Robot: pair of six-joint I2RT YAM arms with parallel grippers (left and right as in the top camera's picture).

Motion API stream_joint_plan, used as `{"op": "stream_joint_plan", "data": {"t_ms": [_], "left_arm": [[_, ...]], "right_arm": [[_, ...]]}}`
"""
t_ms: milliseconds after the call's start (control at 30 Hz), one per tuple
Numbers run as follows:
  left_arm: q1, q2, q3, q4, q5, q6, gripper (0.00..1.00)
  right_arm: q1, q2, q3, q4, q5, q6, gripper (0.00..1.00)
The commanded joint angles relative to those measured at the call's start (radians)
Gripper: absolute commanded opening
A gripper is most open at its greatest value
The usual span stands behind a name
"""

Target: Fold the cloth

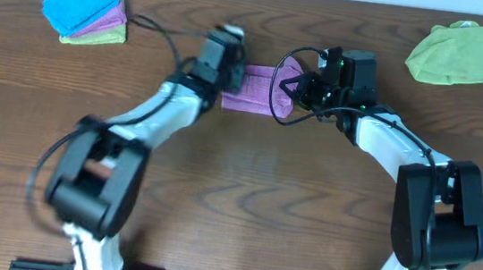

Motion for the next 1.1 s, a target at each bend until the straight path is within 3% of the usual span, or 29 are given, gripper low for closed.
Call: {"op": "stream_joint_plan", "data": {"t_ms": [0,400,1067], "left_arm": [[0.054,-0.118,-0.001,-0.042,-0.043,-0.011,0.06],[0.134,-0.270,-0.002,-0.278,-0.035,-0.012,0.06],[0.134,-0.288,-0.002,-0.374,0.017,-0.012,0.06]], "right_arm": [[0.012,-0.025,0.001,0.013,-0.014,0.014,0.01],[0.104,0.000,0.001,0.096,0.073,0.002,0.02],[0.143,0.117,0.001,0.206,0.096,0.016,0.02]]}}
